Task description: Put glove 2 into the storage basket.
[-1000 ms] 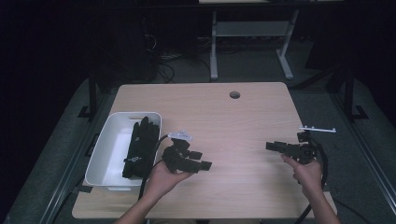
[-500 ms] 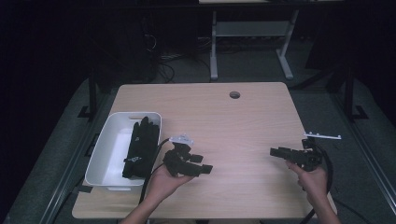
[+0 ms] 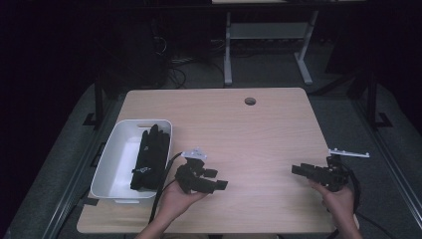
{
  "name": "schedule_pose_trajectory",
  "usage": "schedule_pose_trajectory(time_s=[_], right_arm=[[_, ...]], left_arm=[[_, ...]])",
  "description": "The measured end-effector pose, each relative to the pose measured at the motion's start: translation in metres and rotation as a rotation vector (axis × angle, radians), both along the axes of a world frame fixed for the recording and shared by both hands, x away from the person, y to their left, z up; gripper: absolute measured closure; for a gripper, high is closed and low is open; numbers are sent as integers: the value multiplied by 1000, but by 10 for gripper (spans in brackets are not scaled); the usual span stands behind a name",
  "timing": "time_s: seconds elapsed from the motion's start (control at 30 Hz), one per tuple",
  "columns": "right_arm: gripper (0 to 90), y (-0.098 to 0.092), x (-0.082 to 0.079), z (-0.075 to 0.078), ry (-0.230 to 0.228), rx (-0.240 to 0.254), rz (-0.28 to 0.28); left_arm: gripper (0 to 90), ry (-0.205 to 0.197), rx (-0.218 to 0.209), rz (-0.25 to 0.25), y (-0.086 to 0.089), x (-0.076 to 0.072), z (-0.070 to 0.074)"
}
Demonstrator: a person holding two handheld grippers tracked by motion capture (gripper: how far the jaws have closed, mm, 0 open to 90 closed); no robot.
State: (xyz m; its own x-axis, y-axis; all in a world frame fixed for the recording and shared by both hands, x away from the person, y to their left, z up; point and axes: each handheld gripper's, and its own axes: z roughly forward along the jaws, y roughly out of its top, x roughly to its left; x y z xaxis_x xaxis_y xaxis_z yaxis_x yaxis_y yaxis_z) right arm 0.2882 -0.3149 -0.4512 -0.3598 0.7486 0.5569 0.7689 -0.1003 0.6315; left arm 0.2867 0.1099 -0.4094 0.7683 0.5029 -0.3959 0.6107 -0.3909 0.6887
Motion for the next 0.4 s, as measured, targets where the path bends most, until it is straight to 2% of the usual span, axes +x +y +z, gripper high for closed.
schedule_pose_trajectory(time_s=[0.2, 0.4], right_arm=[[376, -1, -5, -3, -7, 1, -8], [365, 0, -10, -7, -11, -29, 2]], left_arm=[[364, 1, 1, -7, -1, -4, -4], [357, -5, 3, -11, 0, -8, -7]])
